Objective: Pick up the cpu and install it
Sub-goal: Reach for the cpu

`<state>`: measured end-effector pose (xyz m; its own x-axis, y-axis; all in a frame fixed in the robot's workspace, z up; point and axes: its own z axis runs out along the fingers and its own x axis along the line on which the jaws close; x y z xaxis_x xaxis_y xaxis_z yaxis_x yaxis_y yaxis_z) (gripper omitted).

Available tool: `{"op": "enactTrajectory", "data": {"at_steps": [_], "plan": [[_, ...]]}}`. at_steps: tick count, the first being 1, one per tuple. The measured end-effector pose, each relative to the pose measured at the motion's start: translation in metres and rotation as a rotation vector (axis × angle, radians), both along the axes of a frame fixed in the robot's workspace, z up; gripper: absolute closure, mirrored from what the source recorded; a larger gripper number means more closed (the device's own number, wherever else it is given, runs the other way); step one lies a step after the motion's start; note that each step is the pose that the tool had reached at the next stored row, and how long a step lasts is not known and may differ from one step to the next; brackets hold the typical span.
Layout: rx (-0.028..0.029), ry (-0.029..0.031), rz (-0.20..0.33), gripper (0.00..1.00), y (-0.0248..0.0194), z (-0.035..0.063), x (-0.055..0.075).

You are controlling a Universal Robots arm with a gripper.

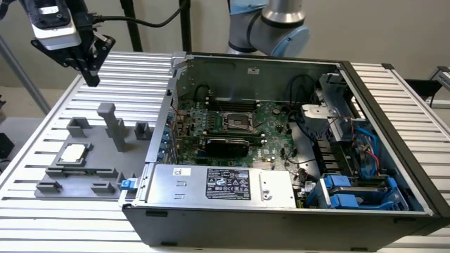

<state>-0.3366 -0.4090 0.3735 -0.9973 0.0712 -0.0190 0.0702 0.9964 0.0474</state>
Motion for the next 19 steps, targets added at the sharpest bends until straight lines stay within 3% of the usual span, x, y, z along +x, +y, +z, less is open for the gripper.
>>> {"op": "enactTrajectory", "data": {"at_steps": [19], "plan": [[-0.0006,0.0026,0.000,0.88,-0.0031,-0.0183,-0.086]]}}
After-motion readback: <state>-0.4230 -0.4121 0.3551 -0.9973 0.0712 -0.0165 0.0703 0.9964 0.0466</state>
